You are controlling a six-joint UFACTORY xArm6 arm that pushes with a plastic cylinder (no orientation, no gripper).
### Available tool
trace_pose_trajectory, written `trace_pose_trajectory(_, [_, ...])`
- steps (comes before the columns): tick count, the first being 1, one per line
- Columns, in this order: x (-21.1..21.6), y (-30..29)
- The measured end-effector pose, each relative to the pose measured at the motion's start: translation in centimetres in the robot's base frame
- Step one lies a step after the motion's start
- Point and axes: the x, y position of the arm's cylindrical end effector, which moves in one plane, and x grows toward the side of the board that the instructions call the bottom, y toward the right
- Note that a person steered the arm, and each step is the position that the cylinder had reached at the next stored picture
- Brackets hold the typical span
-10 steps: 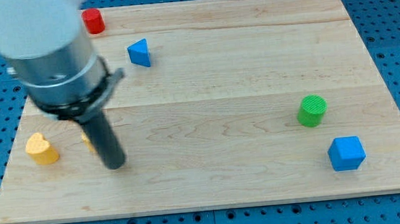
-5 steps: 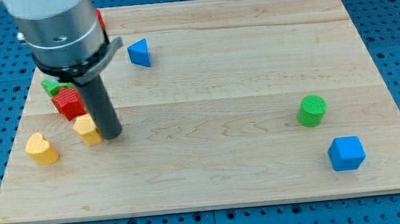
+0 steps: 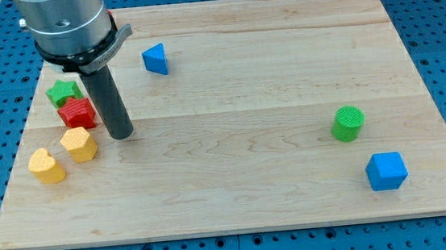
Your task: Slide the yellow blocks slightly to the left
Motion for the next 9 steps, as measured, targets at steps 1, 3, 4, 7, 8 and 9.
trace_pose_trajectory(1, [-0.5,-0.5])
trace_pose_trajectory(3, [-0.5,-3.0])
trace_pose_trajectory(4, [-0.5,-3.0])
trace_pose_trajectory(7, [0.0,-4.4])
trace_pose_trajectory(8, [0.0,-6.5])
trace_pose_trajectory(9, [0.0,-6.9])
